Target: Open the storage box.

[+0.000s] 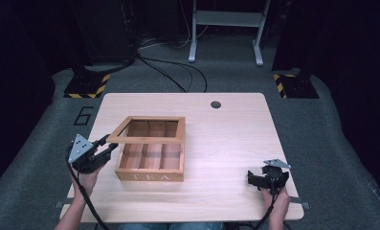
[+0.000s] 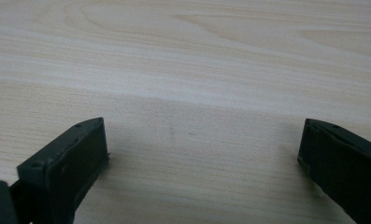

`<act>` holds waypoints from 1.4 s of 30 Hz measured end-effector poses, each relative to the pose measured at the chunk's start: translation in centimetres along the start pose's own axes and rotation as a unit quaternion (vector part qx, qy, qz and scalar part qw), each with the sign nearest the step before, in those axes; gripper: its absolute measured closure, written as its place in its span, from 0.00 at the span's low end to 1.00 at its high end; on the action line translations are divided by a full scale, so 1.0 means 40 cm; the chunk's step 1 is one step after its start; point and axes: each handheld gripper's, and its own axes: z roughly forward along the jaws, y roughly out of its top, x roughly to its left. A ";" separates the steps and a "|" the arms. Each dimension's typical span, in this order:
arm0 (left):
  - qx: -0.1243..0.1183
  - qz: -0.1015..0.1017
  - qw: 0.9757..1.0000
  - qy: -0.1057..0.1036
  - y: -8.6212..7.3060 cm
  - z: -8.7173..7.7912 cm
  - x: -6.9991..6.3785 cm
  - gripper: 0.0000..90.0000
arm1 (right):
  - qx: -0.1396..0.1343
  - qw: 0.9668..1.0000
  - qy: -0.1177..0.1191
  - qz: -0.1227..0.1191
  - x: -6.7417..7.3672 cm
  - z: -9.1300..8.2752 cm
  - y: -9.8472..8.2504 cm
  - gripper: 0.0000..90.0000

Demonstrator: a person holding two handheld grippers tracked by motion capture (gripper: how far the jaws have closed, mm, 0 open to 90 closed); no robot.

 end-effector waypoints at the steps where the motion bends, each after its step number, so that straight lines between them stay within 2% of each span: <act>1: 0.004 -0.001 1.000 -0.003 -0.004 -0.002 0.000 0.67 | 0.000 1.000 0.000 -0.001 0.000 0.000 0.000 0.01; 16: 0.022 -0.005 0.999 -0.033 -0.113 -0.006 -0.009 0.65 | 0.000 1.000 0.000 0.001 0.000 0.000 0.000 0.01; 24: 0.046 -0.023 0.998 -0.046 -0.166 -0.001 -0.015 0.65 | 0.000 1.000 -0.001 0.001 0.000 0.000 0.000 0.01; 26: 0.055 -0.026 0.997 -0.048 -0.174 0.001 -0.015 0.64 | 0.000 1.000 0.000 0.000 0.000 0.000 0.000 0.01; 35: 0.058 -0.046 0.996 -0.058 -0.177 -0.006 -0.005 0.58 | 0.000 1.000 0.000 0.000 0.000 0.000 0.000 0.01; 36: 0.056 -0.049 0.996 -0.055 -0.177 -0.008 -0.004 0.56 | 0.000 1.000 0.000 0.000 0.000 0.000 0.000 0.01; 40: 0.072 -0.052 0.994 -0.070 -0.177 -0.025 0.004 0.42 | -0.001 1.000 -0.001 0.002 0.000 0.000 0.000 0.01; 42: 0.078 -0.052 0.993 -0.073 -0.178 -0.028 0.004 0.39 | 0.000 1.000 -0.001 0.002 0.001 0.000 0.000 0.01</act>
